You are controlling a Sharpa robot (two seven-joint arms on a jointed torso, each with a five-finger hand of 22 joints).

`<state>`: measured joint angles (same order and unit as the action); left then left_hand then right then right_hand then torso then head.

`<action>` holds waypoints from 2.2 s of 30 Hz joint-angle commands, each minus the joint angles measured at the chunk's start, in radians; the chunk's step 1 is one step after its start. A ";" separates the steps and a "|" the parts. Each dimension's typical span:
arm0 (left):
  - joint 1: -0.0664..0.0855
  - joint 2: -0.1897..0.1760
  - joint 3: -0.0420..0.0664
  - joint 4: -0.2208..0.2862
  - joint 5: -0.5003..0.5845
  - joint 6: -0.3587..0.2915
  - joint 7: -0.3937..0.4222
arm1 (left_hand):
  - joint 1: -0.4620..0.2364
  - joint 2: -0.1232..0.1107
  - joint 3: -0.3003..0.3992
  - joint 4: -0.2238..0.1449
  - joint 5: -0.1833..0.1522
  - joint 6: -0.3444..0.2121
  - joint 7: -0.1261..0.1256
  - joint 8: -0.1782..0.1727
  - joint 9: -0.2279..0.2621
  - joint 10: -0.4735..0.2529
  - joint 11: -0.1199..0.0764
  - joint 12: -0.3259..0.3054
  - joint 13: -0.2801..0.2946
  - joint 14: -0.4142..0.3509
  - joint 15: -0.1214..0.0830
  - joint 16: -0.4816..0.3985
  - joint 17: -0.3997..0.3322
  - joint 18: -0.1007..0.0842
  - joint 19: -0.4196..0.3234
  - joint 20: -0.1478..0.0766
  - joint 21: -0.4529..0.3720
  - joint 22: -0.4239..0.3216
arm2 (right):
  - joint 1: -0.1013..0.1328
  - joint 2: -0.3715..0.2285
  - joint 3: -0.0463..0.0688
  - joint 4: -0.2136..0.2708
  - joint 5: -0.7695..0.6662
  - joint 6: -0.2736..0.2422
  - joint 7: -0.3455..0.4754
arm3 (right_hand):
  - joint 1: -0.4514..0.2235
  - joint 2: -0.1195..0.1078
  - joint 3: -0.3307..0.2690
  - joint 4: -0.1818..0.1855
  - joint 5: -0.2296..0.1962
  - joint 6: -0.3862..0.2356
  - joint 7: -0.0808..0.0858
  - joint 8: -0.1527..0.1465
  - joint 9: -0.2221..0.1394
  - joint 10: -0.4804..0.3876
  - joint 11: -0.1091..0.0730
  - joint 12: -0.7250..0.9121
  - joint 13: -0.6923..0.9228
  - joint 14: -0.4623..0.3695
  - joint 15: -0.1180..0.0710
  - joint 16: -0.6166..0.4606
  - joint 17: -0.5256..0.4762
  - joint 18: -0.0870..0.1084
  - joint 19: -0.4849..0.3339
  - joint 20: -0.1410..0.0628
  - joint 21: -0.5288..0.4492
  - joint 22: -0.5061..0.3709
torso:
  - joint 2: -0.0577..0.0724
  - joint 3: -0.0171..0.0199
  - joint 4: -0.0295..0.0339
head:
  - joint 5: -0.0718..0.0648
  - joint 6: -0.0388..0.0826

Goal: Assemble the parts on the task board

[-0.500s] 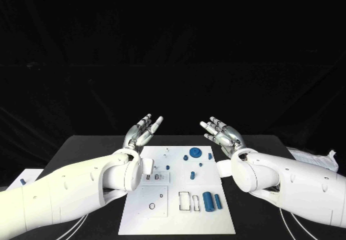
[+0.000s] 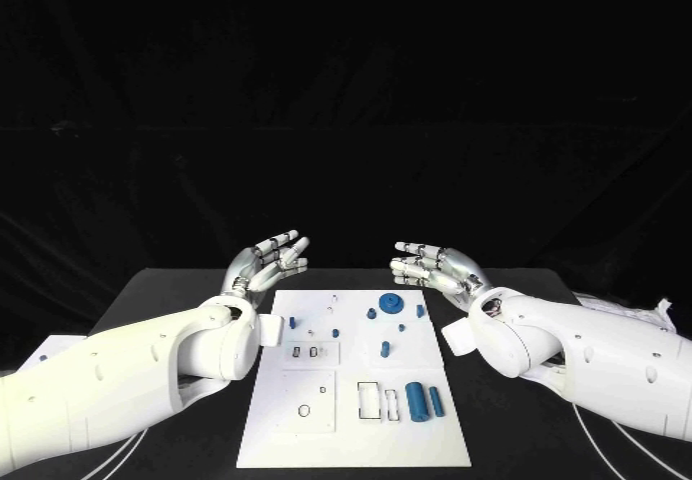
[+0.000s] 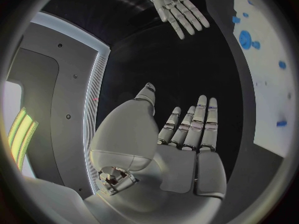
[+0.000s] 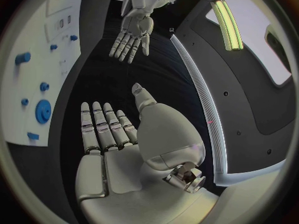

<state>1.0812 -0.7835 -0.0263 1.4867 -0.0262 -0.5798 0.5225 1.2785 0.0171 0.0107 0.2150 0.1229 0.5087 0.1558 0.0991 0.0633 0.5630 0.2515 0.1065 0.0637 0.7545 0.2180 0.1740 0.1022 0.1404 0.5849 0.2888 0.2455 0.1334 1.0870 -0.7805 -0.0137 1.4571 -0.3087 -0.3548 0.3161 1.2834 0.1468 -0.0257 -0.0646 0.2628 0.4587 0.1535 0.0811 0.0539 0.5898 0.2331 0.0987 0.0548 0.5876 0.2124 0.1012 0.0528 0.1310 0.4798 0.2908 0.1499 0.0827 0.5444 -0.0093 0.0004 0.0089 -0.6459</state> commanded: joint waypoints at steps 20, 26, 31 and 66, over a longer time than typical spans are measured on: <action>0.033 -0.177 0.006 0.256 0.022 0.187 -0.033 | 0.084 0.022 -0.033 -0.078 -0.001 0.465 0.048 0.050 0.006 0.525 -0.113 0.039 0.012 0.498 -0.148 0.122 0.166 0.042 0.467 -0.113 0.254 0.097 | 0.109 -0.013 0.032 -0.028 -1.056 -0.019 -0.213 | 0.040 -0.085 0.184 -0.170 -0.058 0.593 0.008 0.015 0.016 0.623 -0.132 -0.031 0.010 0.748 -0.173 0.090 0.077 0.052 0.574 -0.147 0.345 0.127 | 0.139 -0.0061 0.0374 | -0.054 0.026; 0.041 -0.206 0.016 0.329 0.028 0.196 -0.041 | 0.083 0.022 -0.036 -0.080 -0.001 0.465 0.049 0.042 0.005 0.525 -0.112 0.029 0.011 0.498 -0.148 0.120 0.178 0.041 0.468 -0.114 0.262 0.102 | 0.135 -0.008 0.036 -0.016 -1.260 0.020 -0.316 | 0.013 -0.113 0.196 -0.166 -0.051 0.609 -0.005 -0.002 0.015 0.649 -0.151 -0.036 0.010 0.881 -0.207 0.152 0.136 0.052 0.624 -0.180 0.469 0.200 | 0.174 -0.0115 0.0542 | -0.080 0.037; 0.055 -0.223 0.021 0.371 0.029 0.198 -0.045 | 0.082 0.023 -0.038 -0.081 -0.002 0.464 0.051 0.036 0.004 0.522 -0.110 0.021 0.009 0.495 -0.146 0.117 0.187 0.040 0.468 -0.114 0.267 0.105 | 0.151 -0.003 0.038 -0.001 -1.371 0.076 -0.379 | -0.012 -0.136 0.223 -0.151 -0.061 0.616 -0.016 -0.016 0.015 0.659 -0.159 -0.037 0.011 0.922 -0.223 0.242 0.214 0.050 0.638 -0.198 0.573 0.266 | 0.196 -0.0133 0.0616 | -0.086 0.041; 0.090 -0.262 0.024 0.408 0.034 0.196 -0.058 | 0.075 0.024 -0.047 -0.084 -0.002 0.459 0.056 0.019 0.003 0.516 -0.105 0.000 0.007 0.485 -0.142 0.107 0.210 0.039 0.460 -0.111 0.278 0.113 | 0.161 0.049 0.038 -0.020 -1.524 0.270 -0.446 | -0.004 -0.221 0.349 -0.019 -0.081 0.608 -0.024 -0.016 0.017 0.595 -0.159 -0.037 0.010 0.903 -0.223 0.803 0.643 -0.038 0.817 -0.194 1.166 0.995 | 0.241 -0.0132 0.0889 | -0.100 0.055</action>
<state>1.1687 -1.0456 -0.0033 1.8911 0.0034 -0.4034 0.4627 1.3538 0.0407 -0.0305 0.1323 0.1229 0.9648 0.2055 0.1246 0.0678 1.0811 0.1393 0.1103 0.0724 1.2424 0.0715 0.2865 0.3115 0.1717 1.0435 0.1748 0.5190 0.2456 1.2480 -0.7347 0.0238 1.4388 -1.8084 -0.1202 -0.1194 1.2767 -0.0688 0.3258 -0.0894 0.1878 1.0699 0.1337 0.0690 0.0694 1.1917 0.0717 0.0655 0.0650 1.4664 -0.0112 0.9007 0.6952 0.1074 1.2897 0.0948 1.3130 1.0767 0.7837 -0.0216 0.0860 -0.0891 -0.5913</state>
